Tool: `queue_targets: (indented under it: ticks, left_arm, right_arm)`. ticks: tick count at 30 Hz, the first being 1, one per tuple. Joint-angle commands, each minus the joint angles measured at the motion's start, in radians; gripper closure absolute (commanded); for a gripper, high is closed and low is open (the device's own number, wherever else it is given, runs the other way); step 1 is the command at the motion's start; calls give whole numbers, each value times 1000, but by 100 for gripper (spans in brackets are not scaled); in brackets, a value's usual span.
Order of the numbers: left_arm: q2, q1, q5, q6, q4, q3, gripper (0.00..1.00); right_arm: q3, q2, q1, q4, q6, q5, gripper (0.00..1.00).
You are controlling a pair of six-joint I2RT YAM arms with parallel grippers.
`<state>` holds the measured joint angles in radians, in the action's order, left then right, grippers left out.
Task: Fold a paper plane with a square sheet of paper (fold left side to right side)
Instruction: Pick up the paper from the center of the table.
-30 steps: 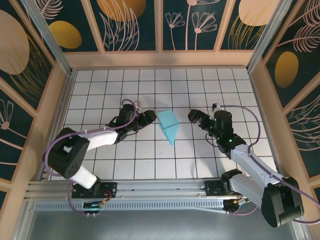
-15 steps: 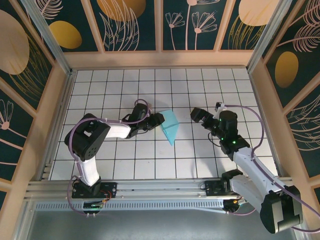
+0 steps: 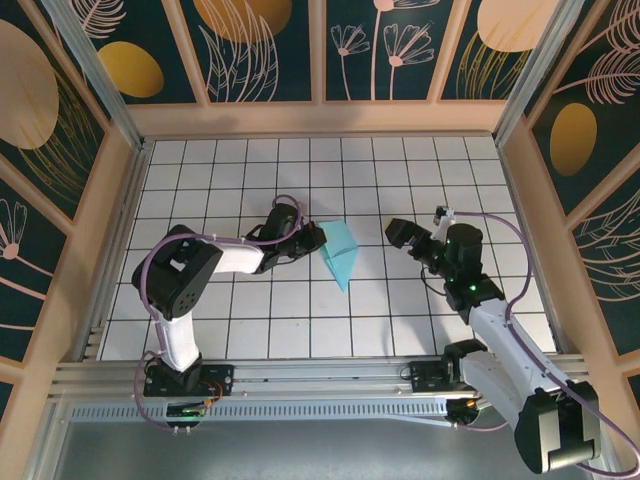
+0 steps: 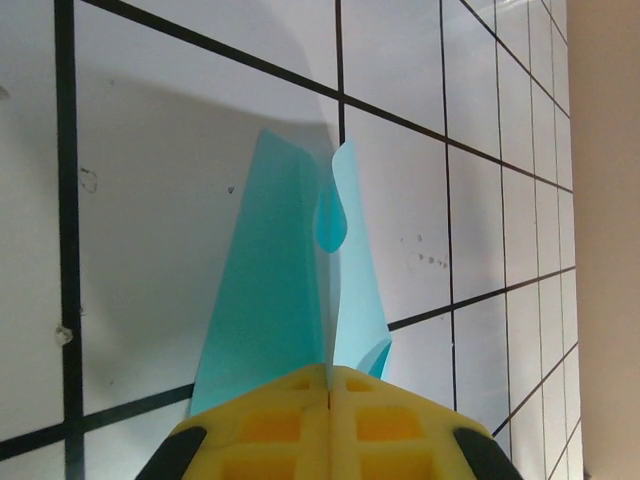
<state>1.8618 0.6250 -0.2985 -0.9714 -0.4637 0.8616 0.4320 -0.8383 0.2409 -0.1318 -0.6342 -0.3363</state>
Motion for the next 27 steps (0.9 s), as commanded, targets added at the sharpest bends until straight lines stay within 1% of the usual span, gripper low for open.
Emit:
queue_targets:
  ticks: [1,5,8,10,13,16,21,27]
  left_arm:
    - [-109,6,17,80,8,-42,100]
    - [-233,6,0,165,3,-124,100]
    - [-326,7,-53,231,-40,-202,100]
    - [-391,6,-105,264,-92,-265,100]
    - [-485,6,-165,282,-170,-346,100]
    - [-568,5,-203,303,-197,-395,100]
    - [-646,6,-263,306,-221,-437,100]
    - [-660,5,-309,272,-262,-460,100]
  right_arm:
    - [-10,0,-29,-42,67,-104,3]
    - [-1,-51,-49,-73,146,-239,6]
    - [8,-111,-48,-104,208,-364,8]
    - [5,-152,-47,-135,236,-422,9]
    - [-27,-211,-42,-242,246,-525,9]
    - [-50,-300,-10,-365,251,-622,10]
    - [-37,-431,89,-479,281,-655,14]
    - [6,-583,187,-636,255,-701,19]
